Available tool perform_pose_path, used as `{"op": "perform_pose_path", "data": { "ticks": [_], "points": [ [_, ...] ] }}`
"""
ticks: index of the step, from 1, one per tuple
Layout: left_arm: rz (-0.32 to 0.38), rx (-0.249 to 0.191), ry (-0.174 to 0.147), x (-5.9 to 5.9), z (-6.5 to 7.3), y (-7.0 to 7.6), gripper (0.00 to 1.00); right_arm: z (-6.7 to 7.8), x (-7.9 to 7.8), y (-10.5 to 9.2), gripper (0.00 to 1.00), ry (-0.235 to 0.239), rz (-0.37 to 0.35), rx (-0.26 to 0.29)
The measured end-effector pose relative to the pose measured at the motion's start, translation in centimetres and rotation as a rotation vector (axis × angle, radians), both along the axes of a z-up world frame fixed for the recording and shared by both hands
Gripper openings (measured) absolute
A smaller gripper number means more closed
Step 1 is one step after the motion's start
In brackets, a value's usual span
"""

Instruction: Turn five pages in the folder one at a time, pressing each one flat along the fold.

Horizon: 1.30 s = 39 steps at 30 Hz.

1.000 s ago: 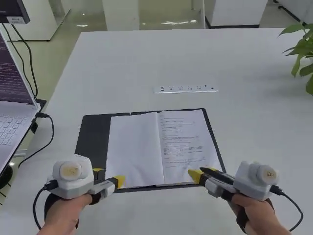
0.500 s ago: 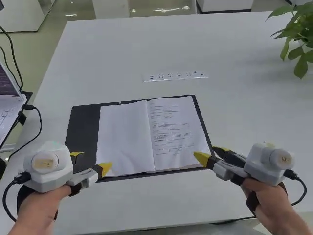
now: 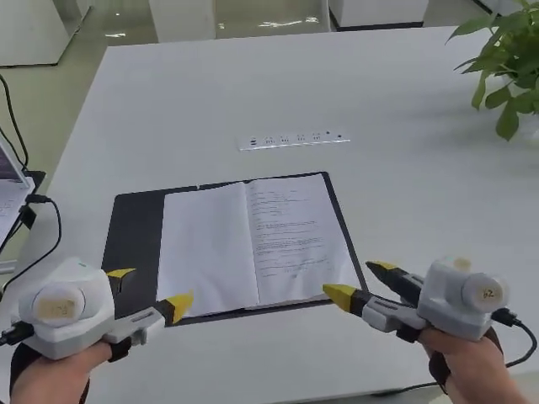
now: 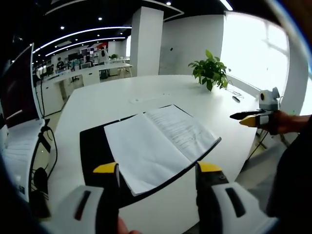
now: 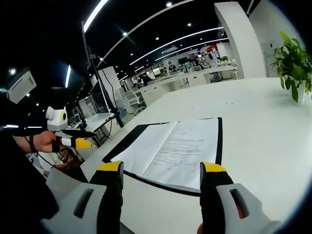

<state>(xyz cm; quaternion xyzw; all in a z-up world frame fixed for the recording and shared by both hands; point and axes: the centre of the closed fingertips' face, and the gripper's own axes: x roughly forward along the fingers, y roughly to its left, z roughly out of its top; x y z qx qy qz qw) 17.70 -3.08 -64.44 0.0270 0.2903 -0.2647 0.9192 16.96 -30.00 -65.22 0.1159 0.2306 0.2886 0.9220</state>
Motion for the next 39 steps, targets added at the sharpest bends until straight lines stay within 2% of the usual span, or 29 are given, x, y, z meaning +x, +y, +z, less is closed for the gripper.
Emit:
{"op": "perform_pose_path", "data": {
  "ticks": [5,8,11,16,20,25,35,39],
  "points": [
    [0.014,-0.016,-0.010,-0.7,1.0,0.9,0.69,1.0,-0.2,-0.6,0.69,-0.021,-0.008,0.004],
    [0.026,-0.010,-0.018,-1.0,1.4,1.5,0.71,1.1,-0.3,-0.8,0.71,-0.022,-0.010,0.002],
    [0.036,-0.027,-0.021,-0.9,1.4,1.7,0.72,1.0,-0.6,-0.9,0.72,-0.015,-0.018,0.010],
    [0.034,-0.026,-0.023,-0.9,1.9,1.0,0.72,1.0,-1.0,-0.8,0.73,-0.007,-0.013,0.009],
    [-0.001,-0.017,-0.021,-0.9,2.1,-0.2,0.73,0.6,-1.5,-0.5,0.72,0.007,0.006,0.004],
    [-0.021,-0.021,-0.023,-0.4,2.5,-1.2,0.72,0.5,-2.1,-0.2,0.72,0.018,0.023,0.003],
    [-0.100,0.014,-0.024,1.5,2.9,-3.6,0.72,0.3,-2.5,-0.7,0.74,0.030,0.023,0.008],
    [-0.125,0.008,-0.035,2.6,3.5,-4.6,0.69,0.3,-2.4,-1.2,0.75,0.032,0.010,0.016]
  ]
}}
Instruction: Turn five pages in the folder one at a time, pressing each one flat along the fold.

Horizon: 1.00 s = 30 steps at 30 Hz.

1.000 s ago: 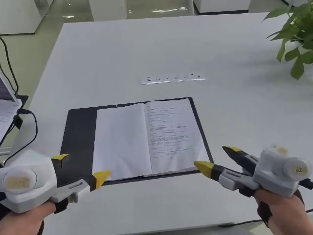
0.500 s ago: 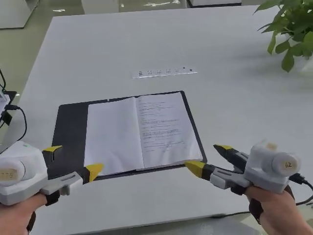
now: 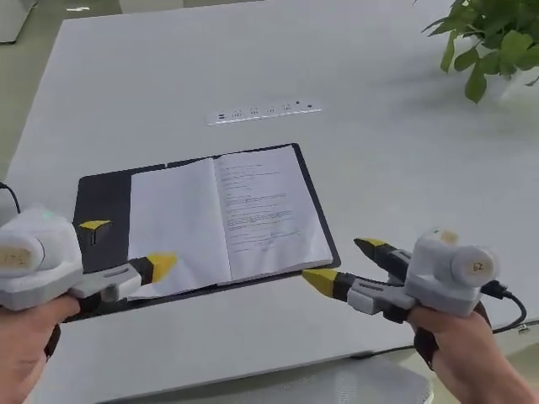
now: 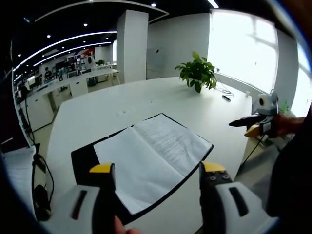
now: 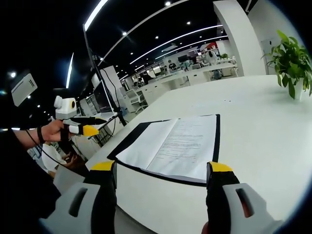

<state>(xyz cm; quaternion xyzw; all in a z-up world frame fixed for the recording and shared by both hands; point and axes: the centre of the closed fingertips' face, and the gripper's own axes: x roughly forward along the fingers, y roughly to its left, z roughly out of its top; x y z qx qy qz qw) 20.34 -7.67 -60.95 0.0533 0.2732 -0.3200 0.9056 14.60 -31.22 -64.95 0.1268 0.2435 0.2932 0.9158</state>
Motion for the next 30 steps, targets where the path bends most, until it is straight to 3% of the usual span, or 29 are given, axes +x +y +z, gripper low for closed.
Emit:
{"op": "perform_pose_path", "data": {
  "ticks": [4,8,16,23,30],
  "points": [
    [-0.034,0.004,-0.004,1.1,0.2,-1.6,0.69,0.2,0.0,0.0,0.75,0.002,0.003,0.011],
    [-0.094,0.014,-0.004,2.2,0.1,-4.1,0.69,0.5,0.1,-0.3,0.75,0.002,0.000,0.022],
    [-0.183,-0.013,-0.010,4.1,0.3,-9.4,0.68,0.3,0.3,-1.5,0.75,0.020,-0.019,0.053],
    [-0.264,0.024,0.008,4.6,-1.0,-12.8,0.66,-0.4,0.2,-2.1,0.74,0.045,-0.022,0.046],
    [-0.328,0.065,0.031,4.5,-3.1,-15.8,0.69,-0.9,0.2,-2.1,0.76,0.060,-0.014,0.053]
  ]
}}
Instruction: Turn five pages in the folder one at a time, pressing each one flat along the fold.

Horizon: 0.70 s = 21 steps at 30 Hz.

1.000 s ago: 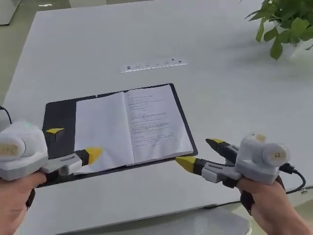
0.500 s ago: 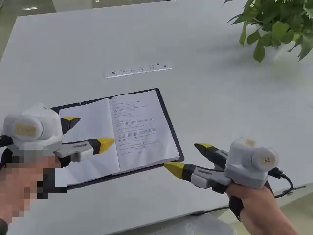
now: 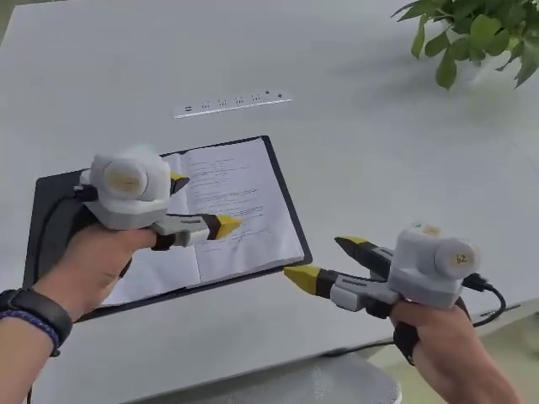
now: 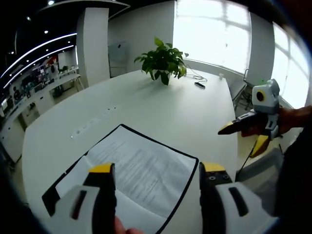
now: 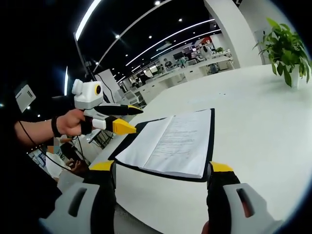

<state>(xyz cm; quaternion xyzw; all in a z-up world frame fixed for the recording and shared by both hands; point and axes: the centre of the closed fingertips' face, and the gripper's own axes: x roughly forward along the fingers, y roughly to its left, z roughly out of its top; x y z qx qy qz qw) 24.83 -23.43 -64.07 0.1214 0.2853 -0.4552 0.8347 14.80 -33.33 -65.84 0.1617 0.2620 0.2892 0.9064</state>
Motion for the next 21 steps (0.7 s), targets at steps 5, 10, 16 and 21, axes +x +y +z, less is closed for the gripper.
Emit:
{"op": "perform_pose_path", "data": {
  "ticks": [5,10,16,21],
  "points": [
    [-0.028,0.016,0.014,0.1,-1.3,-1.8,0.69,-0.3,0.0,-0.1,0.76,0.011,-0.001,0.004],
    [-0.072,0.044,0.031,0.0,-3.2,-3.7,0.69,-0.6,0.0,-0.1,0.76,0.023,0.007,0.003],
    [-0.118,0.118,-0.007,-0.1,-4.7,-5.5,0.69,-0.9,-0.1,-0.1,0.76,0.037,0.014,0.003],
    [-0.135,0.148,-0.008,-0.2,-6.8,-7.1,0.67,-1.0,-0.5,0.0,0.76,0.039,0.042,-0.005]
  ]
}}
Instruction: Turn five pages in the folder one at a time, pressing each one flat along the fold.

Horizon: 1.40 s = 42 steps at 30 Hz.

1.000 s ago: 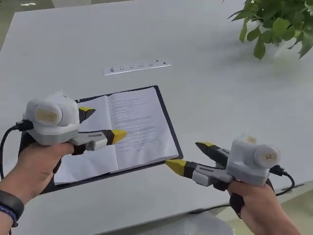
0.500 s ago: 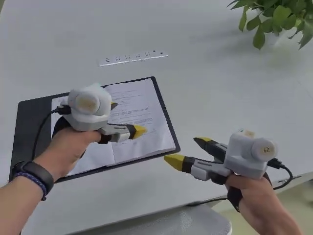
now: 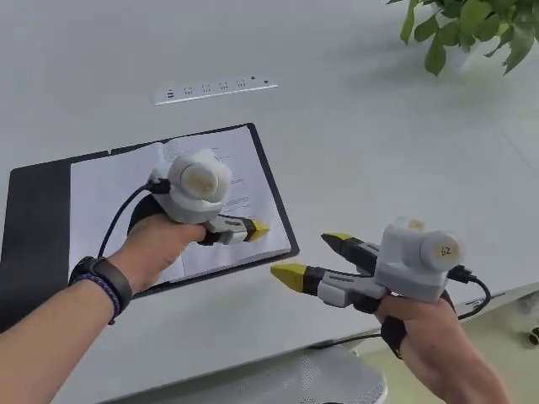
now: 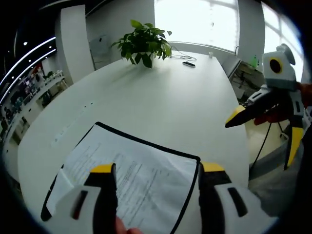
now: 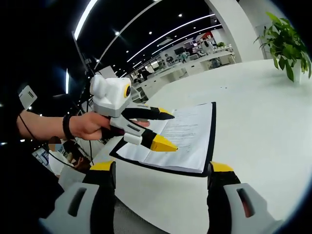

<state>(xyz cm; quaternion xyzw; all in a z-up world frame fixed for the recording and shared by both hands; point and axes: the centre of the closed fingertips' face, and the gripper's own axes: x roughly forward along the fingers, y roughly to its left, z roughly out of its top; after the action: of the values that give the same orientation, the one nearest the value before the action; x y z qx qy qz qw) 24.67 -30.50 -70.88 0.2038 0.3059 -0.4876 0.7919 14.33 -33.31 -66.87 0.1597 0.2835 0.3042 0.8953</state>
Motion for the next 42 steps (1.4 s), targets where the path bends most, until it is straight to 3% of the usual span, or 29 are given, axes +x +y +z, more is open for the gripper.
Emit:
{"op": "perform_pose_path", "data": {
  "ticks": [3,9,15,18,26,28,42],
  "points": [
    [-0.008,0.004,0.019,-0.2,-1.0,-0.7,0.68,-0.3,-0.2,0.1,0.76,0.003,0.017,-0.020],
    [-0.004,0.039,0.030,-0.1,-2.9,-1.0,0.69,-0.3,-0.1,0.2,0.77,0.001,0.015,-0.007],
    [0.016,0.030,0.080,0.2,-4.4,-1.8,0.71,-0.8,-0.1,0.1,0.76,0.011,0.029,-0.026],
    [0.038,0.026,0.090,0.7,-5.0,-1.8,0.71,-0.9,0.0,-0.1,0.76,0.015,0.028,-0.022],
    [0.033,0.053,0.125,0.3,-6.9,-1.6,0.72,-1.2,0.2,-0.1,0.77,0.023,0.030,-0.019],
    [0.040,0.045,0.115,0.4,-7.4,-1.5,0.71,-1.3,0.3,-0.1,0.77,0.027,0.035,-0.021],
    [0.033,0.031,0.090,0.9,-7.3,-1.2,0.64,-2.1,1.1,0.2,0.72,0.041,0.039,-0.015]
  ]
}}
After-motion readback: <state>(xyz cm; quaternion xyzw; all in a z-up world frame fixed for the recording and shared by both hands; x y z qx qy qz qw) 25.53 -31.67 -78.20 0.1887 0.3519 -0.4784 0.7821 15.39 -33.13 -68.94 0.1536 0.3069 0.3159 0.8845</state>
